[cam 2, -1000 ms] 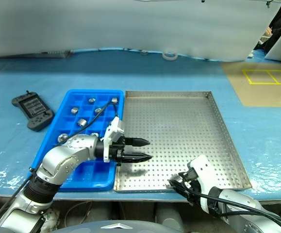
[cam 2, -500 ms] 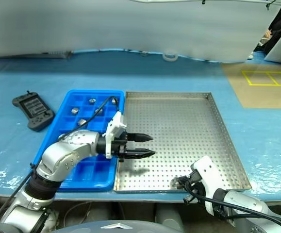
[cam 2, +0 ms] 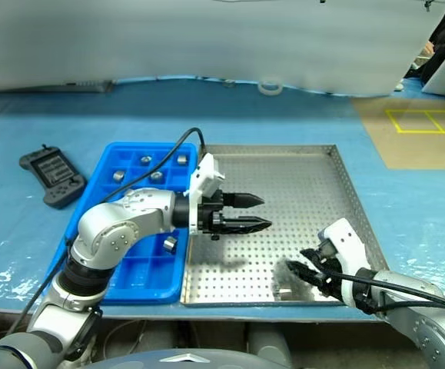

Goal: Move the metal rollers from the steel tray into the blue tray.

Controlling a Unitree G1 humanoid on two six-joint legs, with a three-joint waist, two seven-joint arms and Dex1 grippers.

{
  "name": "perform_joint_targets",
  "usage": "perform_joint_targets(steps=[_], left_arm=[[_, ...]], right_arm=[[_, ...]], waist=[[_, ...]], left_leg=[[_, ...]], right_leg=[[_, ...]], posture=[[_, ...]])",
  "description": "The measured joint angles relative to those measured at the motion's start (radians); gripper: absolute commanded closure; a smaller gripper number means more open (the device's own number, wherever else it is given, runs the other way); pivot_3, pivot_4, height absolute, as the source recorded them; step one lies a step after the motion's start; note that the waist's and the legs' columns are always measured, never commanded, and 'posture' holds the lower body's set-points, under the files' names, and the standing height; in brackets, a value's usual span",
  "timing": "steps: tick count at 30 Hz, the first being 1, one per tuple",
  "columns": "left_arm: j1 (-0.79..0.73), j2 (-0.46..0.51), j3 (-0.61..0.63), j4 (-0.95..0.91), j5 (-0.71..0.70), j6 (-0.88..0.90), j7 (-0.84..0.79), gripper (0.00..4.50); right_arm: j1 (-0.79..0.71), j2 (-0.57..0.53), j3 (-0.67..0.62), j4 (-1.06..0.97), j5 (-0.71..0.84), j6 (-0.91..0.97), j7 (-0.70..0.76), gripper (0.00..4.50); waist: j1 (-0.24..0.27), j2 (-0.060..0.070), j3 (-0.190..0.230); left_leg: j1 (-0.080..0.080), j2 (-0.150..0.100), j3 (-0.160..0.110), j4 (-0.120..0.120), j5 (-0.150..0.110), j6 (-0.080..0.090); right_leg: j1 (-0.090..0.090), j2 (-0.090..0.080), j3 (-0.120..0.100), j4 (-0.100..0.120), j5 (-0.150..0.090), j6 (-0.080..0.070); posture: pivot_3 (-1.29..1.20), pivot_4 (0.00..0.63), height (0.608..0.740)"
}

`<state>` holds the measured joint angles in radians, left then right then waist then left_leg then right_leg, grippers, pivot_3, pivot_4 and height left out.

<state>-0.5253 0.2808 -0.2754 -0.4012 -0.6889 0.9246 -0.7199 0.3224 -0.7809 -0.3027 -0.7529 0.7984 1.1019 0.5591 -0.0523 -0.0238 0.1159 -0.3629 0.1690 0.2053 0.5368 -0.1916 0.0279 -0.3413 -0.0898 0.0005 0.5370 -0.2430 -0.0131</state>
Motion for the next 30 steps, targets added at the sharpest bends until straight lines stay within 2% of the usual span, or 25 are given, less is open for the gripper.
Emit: perform_joint_targets(steps=[3,6,11,15,18,21,24,30], left_arm=[[0.032,0.005,-0.006,0.001,0.008,-0.014,-0.002,1.68],[0.078,0.023,-0.019,0.012,0.028,-0.048,-0.02,1.68],[0.103,0.025,-0.039,0.035,0.056,-0.091,-0.038,1.68],[0.103,0.016,-0.047,0.052,0.07,-0.115,-0.056,1.68],[0.105,0.036,-0.042,0.068,0.072,-0.129,-0.077,1.68],[0.109,0.056,-0.036,0.086,0.074,-0.133,-0.093,1.68],[0.109,0.05,-0.036,0.084,0.075,-0.133,-0.092,1.68],[0.11,0.06,-0.033,0.074,0.069,-0.131,-0.097,1.68]], right_arm=[[0.051,-0.086,0.008,0.008,0.003,-0.005,0.078,1.87],[0.076,-0.119,0.019,0.01,0.003,-0.015,0.133,1.87],[0.077,-0.119,0.09,0.011,-0.015,-0.032,0.14,1.87],[-0.068,-0.019,0.13,0.088,-0.047,-0.015,0.027,1.87],[-0.095,-0.006,0.121,0.114,-0.04,0.02,0.001,1.87],[-0.098,-0.011,0.094,0.115,0.001,0.062,0.009,1.87],[-0.052,-0.061,0.093,0.092,0.003,0.064,0.032,1.87],[-0.037,-0.065,0.093,0.057,0.032,0.068,0.048,1.87]], waist=[[0.011,0.002,0.0],[0.012,0.002,0.001],[0.014,0.002,0.001],[0.008,0.001,0.001],[0.014,0.002,0.0],[0.017,0.002,0.0],[0.022,0.002,0.0],[0.02,0.002,0.0]], left_leg=[[0.0,0.0,0.0,0.002,-0.003,0.004],[0.001,0.0,0.0,0.004,-0.003,0.003],[0.001,-0.001,0.0,0.006,-0.003,0.004],[-0.001,-0.001,0.001,0.007,-0.003,0.003],[-0.001,0.0,0.0,0.005,-0.002,0.002],[-0.003,0.0,0.0,0.003,0.0,0.0],[-0.004,-0.001,0.001,0.004,-0.002,0.0],[-0.001,0.0,0.001,0.005,-0.004,0.001]], right_leg=[[0.002,-0.001,0.0,-0.001,0.0,0.0],[0.002,-0.001,0.0,-0.001,0.0,0.0],[-0.002,-0.001,0.001,-0.001,-0.002,0.004],[-0.006,-0.002,0.002,0.0,-0.001,0.001],[-0.006,-0.001,0.001,0.001,0.0,0.0],[-0.003,-0.001,0.001,0.0,0.0,0.0],[-0.002,-0.001,0.001,0.0,0.0,0.0],[-0.001,-0.001,0.001,0.0,0.0,0.0]], posture=[[-0.38,0.15,0.74],[-0.38,0.15,0.74],[-0.37,0.15,0.74],[-0.37,0.15,0.74],[-0.37,0.15,0.74],[-0.37,0.15,0.74],[-0.37,0.15,0.74],[-0.38,0.15,0.74]])
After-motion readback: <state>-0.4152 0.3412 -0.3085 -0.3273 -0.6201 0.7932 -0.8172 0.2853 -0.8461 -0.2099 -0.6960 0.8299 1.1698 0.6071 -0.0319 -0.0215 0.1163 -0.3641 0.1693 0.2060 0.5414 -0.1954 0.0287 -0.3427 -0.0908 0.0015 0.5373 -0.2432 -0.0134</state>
